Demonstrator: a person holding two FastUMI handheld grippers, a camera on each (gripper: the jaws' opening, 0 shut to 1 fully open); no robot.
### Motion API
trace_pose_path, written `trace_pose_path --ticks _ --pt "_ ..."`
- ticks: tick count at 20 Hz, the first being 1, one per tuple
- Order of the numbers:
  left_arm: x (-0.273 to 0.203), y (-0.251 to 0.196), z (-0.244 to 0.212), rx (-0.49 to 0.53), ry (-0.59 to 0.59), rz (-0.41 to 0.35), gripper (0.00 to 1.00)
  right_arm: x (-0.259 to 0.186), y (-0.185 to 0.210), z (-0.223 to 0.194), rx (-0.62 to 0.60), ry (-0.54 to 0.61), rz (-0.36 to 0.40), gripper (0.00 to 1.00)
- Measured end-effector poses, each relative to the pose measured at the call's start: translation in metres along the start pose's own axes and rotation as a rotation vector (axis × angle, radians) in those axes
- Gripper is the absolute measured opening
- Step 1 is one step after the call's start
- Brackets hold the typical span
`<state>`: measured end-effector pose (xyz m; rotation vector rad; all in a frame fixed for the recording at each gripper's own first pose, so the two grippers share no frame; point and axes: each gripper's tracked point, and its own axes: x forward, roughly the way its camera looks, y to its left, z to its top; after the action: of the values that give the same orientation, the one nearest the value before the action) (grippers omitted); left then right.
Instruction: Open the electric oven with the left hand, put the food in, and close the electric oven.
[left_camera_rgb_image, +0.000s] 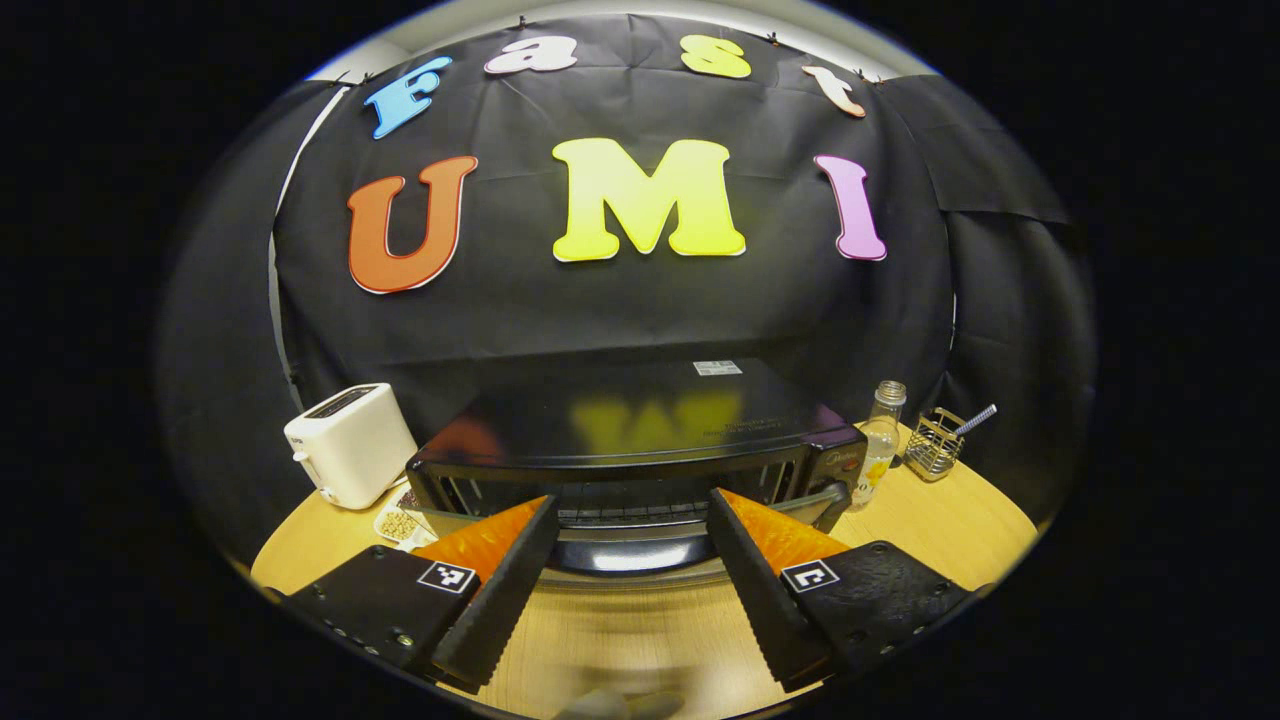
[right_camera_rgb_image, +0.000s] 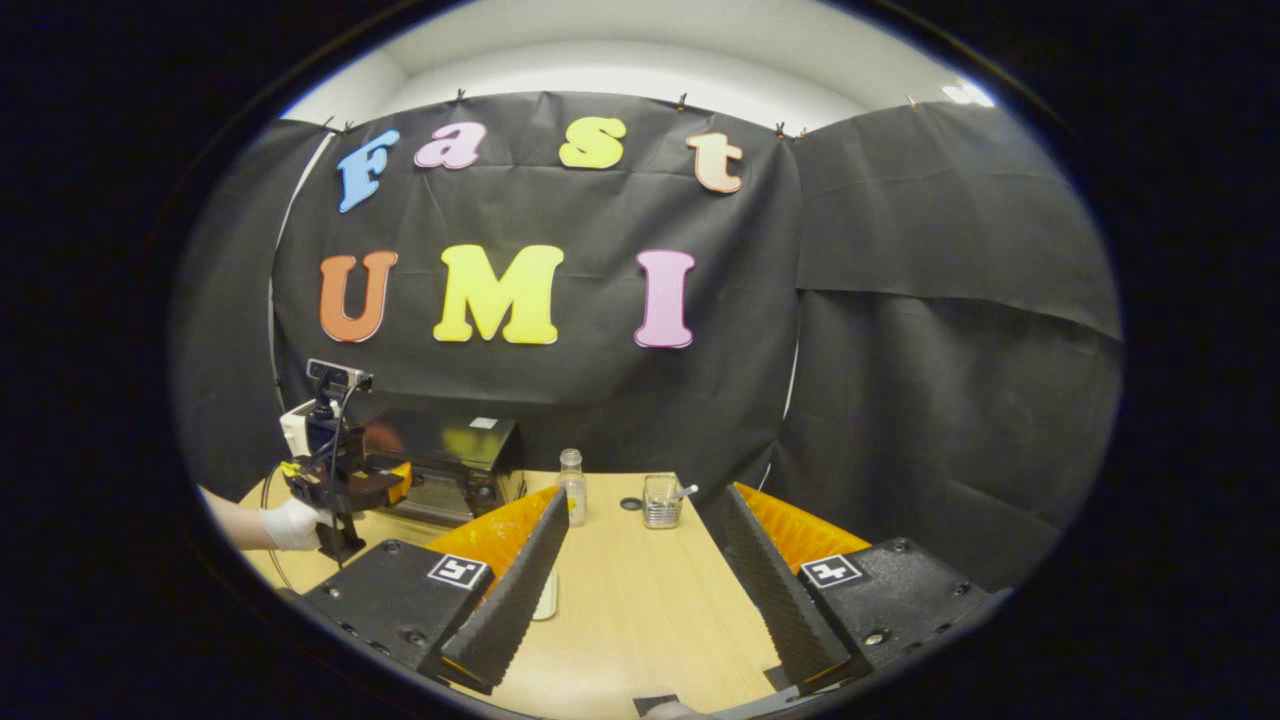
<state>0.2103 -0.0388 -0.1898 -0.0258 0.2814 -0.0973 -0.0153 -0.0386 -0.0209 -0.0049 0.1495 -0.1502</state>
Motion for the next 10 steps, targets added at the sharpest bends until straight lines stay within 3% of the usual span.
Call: trace_pose_path --ticks 10 --pt "-0.045 -0.007 -0.053 -0.012 0.085 0.000 0.95 -0.016 0.011 -0.018 -0.004 0.033 0.044 0.96"
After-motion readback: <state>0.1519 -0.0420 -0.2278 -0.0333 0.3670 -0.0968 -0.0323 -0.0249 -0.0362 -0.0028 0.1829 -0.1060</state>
